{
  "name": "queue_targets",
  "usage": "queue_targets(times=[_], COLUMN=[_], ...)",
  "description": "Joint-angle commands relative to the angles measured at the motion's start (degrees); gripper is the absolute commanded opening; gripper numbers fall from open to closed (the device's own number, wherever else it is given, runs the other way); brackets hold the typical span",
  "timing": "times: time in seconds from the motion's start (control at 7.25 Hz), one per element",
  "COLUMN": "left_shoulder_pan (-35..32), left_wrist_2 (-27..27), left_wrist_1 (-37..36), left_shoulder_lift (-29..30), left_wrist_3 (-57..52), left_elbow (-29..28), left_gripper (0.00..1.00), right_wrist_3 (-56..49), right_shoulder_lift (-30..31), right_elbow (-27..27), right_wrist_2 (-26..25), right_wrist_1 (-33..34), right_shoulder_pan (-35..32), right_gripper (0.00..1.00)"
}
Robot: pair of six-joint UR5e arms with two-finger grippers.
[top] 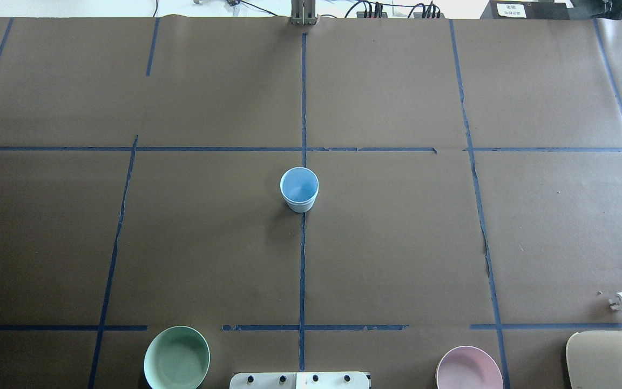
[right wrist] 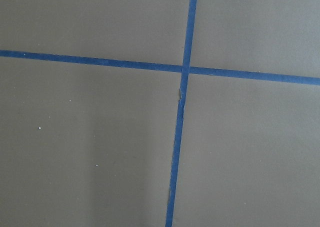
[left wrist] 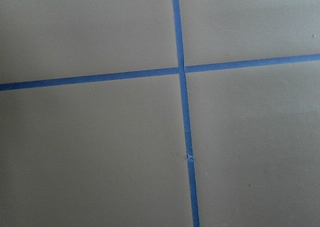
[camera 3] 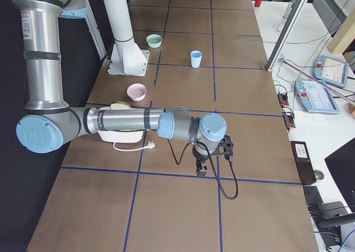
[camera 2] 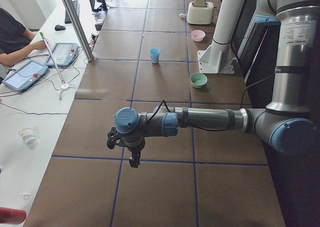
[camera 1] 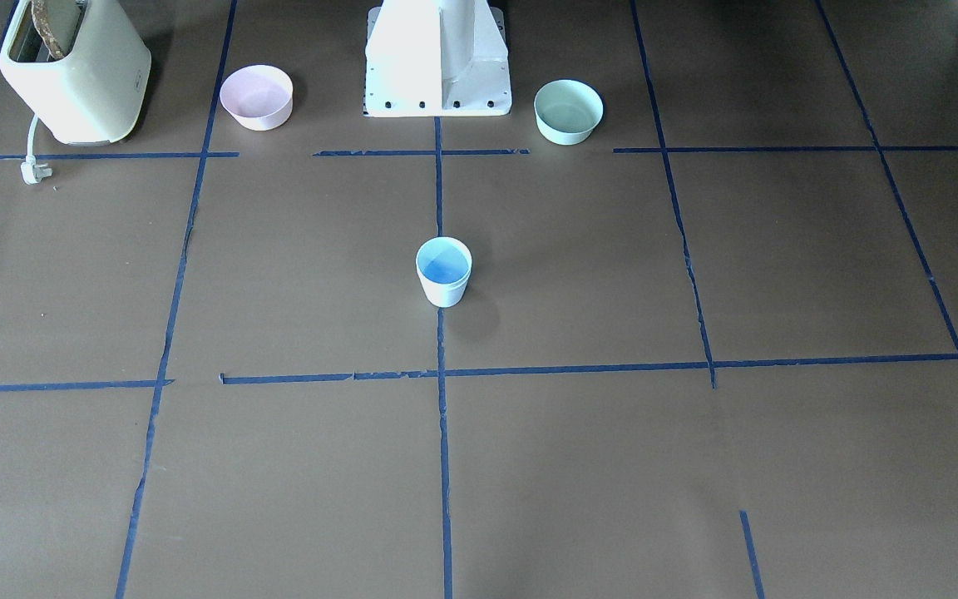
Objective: Stack blue cups with both arms
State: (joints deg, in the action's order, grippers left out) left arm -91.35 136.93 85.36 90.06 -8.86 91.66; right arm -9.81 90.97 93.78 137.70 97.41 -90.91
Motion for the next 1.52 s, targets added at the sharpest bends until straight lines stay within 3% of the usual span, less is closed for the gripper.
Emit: queue_targets(times=[0.0,0.28,1.38], left_shoulder_pan=[-0.05,-0.05,-0.05], left_wrist_2=[0.0,0.0,0.0], left_wrist_1=[0.07,0.07,0.07], left_shoulder_lift=[0.02,0.02,-0.06], left_wrist_3=[-0.01,-0.1,-0.01], left_elbow=[0.01,0.01,-0.08], left_gripper=[1.0,1.0,1.0], right_wrist_3=[2.32,10.67,10.77], right_shoulder_lift=[4.11,2.9,2.1], right_elbow=[-2.18,-2.38,-2.29], right_wrist_2=[0.29,0.2,0.47], right_wrist_1=[-10.87,-13.9,-13.21], right_shoulder_pan=[-0.05,0.03,-0.05], right_gripper=[1.0,1.0,1.0])
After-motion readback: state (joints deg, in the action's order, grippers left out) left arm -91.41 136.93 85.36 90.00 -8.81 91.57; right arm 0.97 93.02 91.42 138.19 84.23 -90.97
